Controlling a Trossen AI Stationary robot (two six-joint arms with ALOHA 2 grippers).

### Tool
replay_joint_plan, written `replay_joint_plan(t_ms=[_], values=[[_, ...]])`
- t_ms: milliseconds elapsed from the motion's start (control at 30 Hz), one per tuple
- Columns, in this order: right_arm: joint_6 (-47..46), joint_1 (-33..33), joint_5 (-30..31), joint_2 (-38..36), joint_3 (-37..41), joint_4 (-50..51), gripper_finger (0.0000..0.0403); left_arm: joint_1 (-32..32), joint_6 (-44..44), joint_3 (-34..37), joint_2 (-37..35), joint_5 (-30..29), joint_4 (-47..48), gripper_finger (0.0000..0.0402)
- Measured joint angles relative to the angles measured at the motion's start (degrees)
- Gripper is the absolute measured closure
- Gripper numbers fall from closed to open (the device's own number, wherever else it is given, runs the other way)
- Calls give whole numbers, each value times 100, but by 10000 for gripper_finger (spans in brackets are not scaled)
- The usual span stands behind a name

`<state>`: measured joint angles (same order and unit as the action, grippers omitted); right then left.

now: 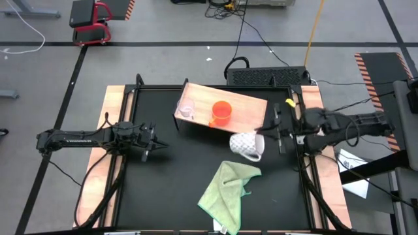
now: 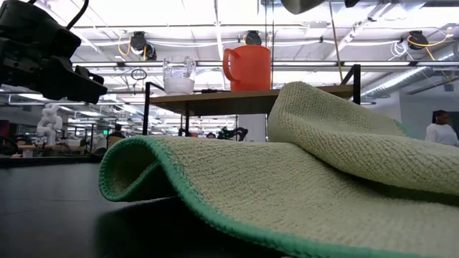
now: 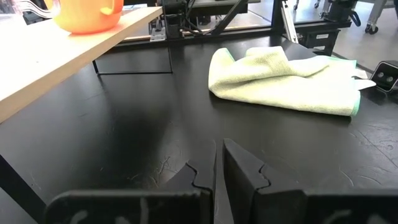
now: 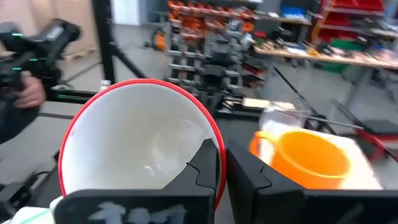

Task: Stack small to large cups/mugs on shelf
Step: Put the patterned mug on the shelf

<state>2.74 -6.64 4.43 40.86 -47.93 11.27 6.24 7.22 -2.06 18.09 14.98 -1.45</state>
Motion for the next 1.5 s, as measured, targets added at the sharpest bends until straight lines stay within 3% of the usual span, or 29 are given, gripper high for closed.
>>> replay_joint_plan(t_ms=[600,700,1000,1500], values=[[-450,1758,-11,1818,-3415,3620,397,-2,0,-1,0,0,48,371],[-472,1972,-37,2007,-3657,4030,397,0,0,-1,2,0,48,371],[-631,2684,-909,2494,-3789,4312,397,-2,0,-1,2,0,46,371],[-511,3256,-898,3747,-5366,6051,397,0,42,-1,2,-2,78,371]])
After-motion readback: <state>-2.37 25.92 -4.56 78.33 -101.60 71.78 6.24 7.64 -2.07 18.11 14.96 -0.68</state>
